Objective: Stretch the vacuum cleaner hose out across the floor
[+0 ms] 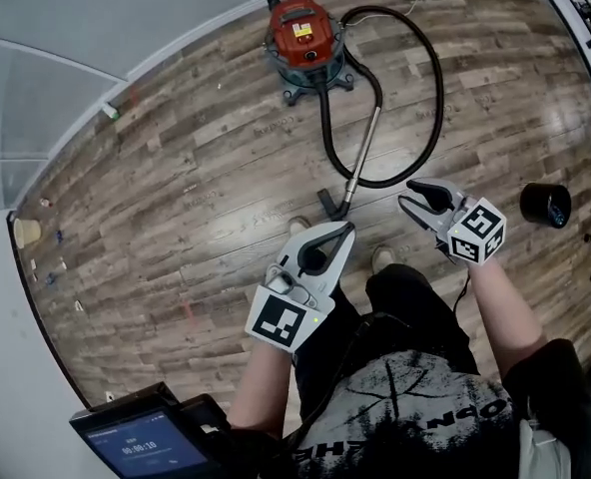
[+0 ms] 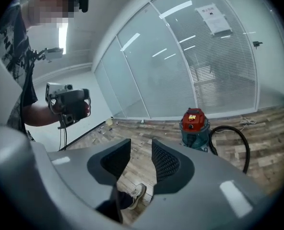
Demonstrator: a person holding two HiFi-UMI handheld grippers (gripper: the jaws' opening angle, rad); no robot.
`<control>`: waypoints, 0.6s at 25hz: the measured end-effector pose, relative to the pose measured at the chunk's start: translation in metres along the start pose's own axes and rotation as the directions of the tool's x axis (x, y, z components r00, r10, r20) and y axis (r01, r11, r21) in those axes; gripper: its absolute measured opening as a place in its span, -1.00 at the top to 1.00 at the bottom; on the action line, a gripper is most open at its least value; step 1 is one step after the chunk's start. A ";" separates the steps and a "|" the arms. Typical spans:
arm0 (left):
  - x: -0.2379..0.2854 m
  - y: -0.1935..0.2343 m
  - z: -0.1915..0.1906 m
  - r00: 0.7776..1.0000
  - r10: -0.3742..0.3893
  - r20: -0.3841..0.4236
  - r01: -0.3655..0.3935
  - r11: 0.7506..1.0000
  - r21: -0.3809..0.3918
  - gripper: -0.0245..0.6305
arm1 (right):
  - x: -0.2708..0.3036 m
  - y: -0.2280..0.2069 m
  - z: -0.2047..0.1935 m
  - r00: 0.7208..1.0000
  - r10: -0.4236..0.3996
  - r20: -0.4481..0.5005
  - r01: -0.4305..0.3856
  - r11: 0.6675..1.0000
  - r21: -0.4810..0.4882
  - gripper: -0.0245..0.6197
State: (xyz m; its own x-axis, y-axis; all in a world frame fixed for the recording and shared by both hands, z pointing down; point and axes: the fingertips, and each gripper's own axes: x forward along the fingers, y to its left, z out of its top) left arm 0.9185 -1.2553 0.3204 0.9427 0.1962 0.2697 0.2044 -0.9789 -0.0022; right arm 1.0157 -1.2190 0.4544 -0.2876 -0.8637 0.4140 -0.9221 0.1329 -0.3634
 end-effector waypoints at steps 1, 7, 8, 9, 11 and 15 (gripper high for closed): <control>0.001 0.014 -0.011 1.000 0.000 -0.030 0.000 1.000 0.022 0.92 | 0.016 -0.013 -0.010 1.000 -0.011 -0.011 0.012 1.000 0.018 0.46; 0.031 0.080 -0.080 0.989 0.101 0.109 -0.068 0.960 -0.272 0.92 | 0.104 -0.111 -0.116 0.990 -0.077 -0.114 0.090 0.990 0.107 0.27; 0.040 0.087 -0.098 0.987 0.104 0.120 -0.067 0.959 -0.275 0.92 | 0.121 -0.128 -0.139 0.988 -0.078 -0.133 0.095 0.987 0.127 0.24; 0.048 0.091 -0.119 0.987 0.108 0.120 -0.073 0.960 -0.270 0.92 | 0.138 -0.145 -0.164 0.985 -0.081 -0.155 0.104 0.984 0.146 0.21; 0.065 0.095 -0.167 0.989 0.119 0.093 -0.090 0.959 -0.268 0.92 | 0.169 -0.175 -0.217 0.973 -0.086 -0.213 0.124 0.977 0.175 0.16; 0.103 0.104 -0.255 0.996 0.088 -0.008 -0.088 0.982 -0.169 0.92 | 0.230 -0.234 -0.309 0.940 -0.089 -0.330 0.165 0.964 0.210 0.10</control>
State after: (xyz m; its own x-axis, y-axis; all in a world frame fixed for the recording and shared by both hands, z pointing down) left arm 0.9700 -1.3518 0.5933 0.9550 0.1092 0.2759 0.0734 -0.9878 0.1370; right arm 1.0855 -1.2984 0.8922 -0.2739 -0.6628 0.6969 -0.8818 -0.1162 -0.4570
